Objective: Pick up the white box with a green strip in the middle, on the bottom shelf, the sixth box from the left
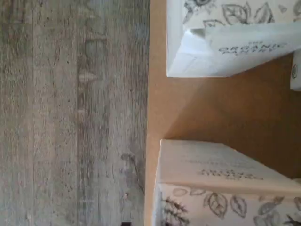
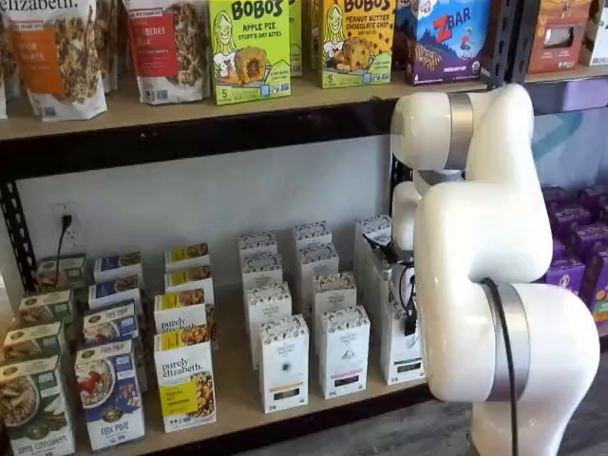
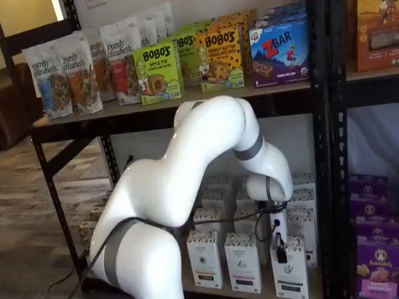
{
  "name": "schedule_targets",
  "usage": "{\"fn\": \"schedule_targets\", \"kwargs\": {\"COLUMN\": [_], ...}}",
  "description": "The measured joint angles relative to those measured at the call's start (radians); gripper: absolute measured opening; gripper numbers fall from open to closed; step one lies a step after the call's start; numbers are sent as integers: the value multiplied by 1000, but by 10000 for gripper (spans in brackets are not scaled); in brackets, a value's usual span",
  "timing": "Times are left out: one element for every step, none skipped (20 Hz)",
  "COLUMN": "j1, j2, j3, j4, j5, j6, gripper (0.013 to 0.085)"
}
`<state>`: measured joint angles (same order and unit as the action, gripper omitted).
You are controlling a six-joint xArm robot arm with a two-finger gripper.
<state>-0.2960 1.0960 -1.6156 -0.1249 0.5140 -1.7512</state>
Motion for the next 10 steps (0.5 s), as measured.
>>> {"fn": "schedule_targets", "kwargs": {"j1": [2, 3, 5, 7, 9, 11, 12, 13, 13, 13], "j2": [4, 7, 10, 13, 15, 17, 18, 20, 21, 22], "j3": [-4, -5, -6, -7, -5, -3, -1, 1, 3, 4], "j4": [-15, -21, -26, -28, -28, -31, -36, -46, -51, -53], "j5": [3, 3, 2, -1, -7, -14, -20, -28, -31, -35], "j6": [14, 21, 28, 32, 34, 38, 44, 54, 59, 62], "gripper": [850, 850, 850, 850, 850, 810, 810, 770, 730, 730]}}
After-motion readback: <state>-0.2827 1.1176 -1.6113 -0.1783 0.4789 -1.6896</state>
